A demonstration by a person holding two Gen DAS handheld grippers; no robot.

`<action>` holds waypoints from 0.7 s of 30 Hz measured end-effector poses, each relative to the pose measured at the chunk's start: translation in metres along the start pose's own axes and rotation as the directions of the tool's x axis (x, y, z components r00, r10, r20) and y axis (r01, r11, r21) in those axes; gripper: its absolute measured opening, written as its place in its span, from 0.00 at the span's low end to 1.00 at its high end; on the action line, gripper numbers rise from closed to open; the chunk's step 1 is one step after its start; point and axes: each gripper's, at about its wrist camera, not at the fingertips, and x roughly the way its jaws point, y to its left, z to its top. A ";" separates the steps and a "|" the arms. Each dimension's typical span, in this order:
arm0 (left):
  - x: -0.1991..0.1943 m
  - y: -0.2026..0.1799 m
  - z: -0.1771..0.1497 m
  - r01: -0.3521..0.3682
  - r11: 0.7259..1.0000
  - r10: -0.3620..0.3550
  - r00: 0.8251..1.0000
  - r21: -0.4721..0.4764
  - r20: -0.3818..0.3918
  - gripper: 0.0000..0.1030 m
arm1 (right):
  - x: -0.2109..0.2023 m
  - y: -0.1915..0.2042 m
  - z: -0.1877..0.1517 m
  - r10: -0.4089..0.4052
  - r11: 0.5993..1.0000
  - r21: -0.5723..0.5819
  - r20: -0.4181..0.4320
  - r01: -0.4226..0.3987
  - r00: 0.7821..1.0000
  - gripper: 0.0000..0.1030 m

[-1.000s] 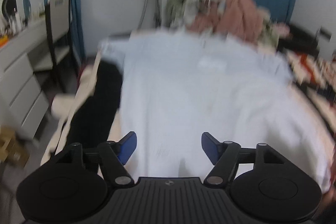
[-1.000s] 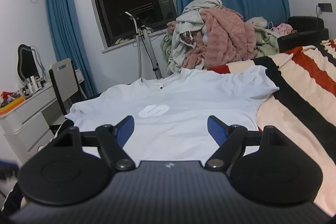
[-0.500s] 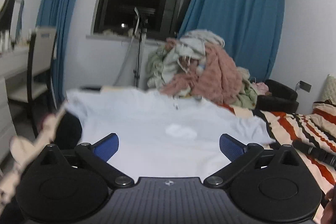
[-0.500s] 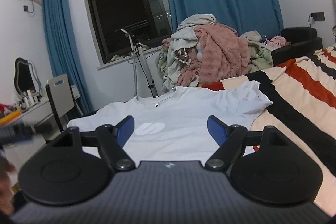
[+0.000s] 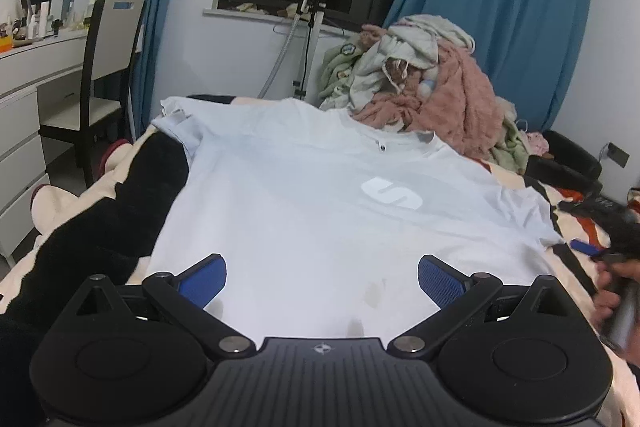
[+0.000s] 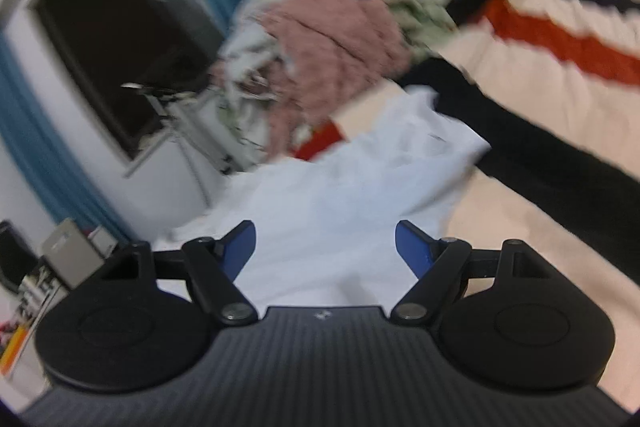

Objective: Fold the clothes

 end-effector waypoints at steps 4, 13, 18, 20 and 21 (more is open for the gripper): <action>0.015 0.007 -0.007 -0.006 1.000 0.006 1.000 -0.003 -0.008 1.00 | 0.058 -0.046 0.008 -0.033 0.999 0.041 -0.032 0.035 0.999 0.77; 0.061 0.011 -0.006 0.011 0.999 -0.012 1.000 -0.042 -0.022 1.00 | 0.133 -0.075 0.027 0.170 0.985 0.021 0.013 -0.170 0.985 0.76; 0.080 0.016 -0.003 0.002 0.997 -0.006 0.999 -0.075 -0.053 1.00 | 0.131 -0.031 0.045 0.124 0.988 -0.102 0.045 -0.119 0.991 0.41; 0.083 0.018 -0.001 -0.004 0.997 0.000 0.998 -0.081 -0.057 1.00 | 0.130 -0.013 0.052 0.107 0.984 -0.150 0.059 -0.097 0.993 0.18; 0.084 0.020 -0.001 -0.008 0.996 0.003 0.998 -0.084 -0.059 1.00 | 0.129 -0.004 0.056 0.098 0.981 -0.174 0.067 -0.085 0.993 0.14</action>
